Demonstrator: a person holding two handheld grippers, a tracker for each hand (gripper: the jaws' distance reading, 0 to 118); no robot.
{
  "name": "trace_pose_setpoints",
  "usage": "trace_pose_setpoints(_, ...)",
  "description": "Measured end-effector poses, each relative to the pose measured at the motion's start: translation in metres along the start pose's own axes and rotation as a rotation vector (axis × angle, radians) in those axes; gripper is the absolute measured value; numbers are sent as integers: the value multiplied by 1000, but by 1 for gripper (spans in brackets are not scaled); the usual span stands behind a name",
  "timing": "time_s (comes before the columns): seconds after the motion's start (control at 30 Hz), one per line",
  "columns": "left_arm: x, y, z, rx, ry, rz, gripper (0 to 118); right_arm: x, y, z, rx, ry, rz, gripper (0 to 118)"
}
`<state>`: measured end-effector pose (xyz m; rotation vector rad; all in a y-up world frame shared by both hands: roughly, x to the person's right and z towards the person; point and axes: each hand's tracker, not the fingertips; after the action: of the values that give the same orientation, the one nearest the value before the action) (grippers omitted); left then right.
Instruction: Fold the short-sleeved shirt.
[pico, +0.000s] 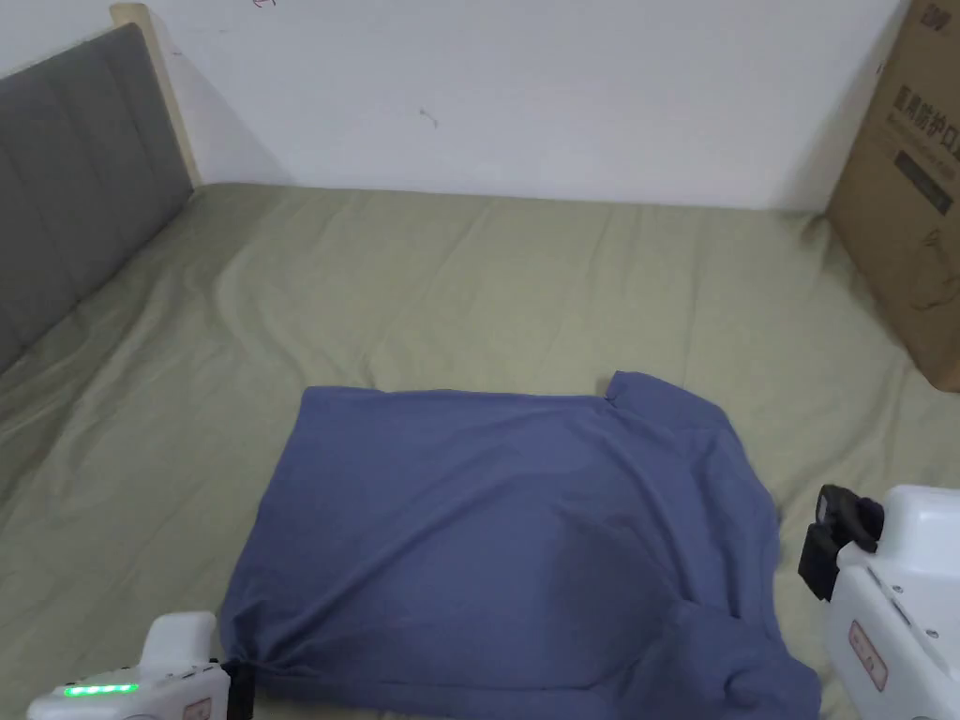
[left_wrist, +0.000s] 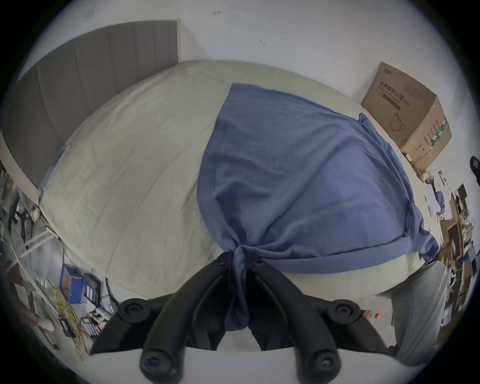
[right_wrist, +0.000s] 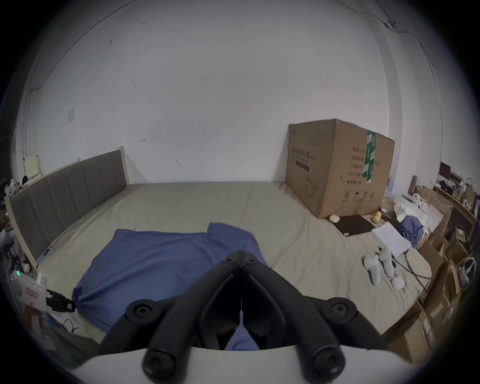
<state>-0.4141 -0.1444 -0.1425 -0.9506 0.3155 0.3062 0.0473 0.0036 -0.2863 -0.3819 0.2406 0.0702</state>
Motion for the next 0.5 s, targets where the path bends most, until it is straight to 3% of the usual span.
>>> trace_pose_setpoints(0.1,0,6,12,21,-19,11,8,12,-30,-11,-129,-15,-8,6)
trace_pose_setpoints(0.23,3,16,22,36,-38,29,8,25,-85,-31,-357,-14,-49,99)
trace_pose_setpoints(0.27,2,18,22,43,-44,37,8,27,-100,-34,-392,-7,-59,104)
trace_pose_setpoints(0.43,4,21,25,55,-40,42,8,28,-145,-46,-551,-8,-53,103)
trace_pose_setpoints(0.5,5,20,25,52,-35,37,8,29,-154,-51,-602,7,-57,96)
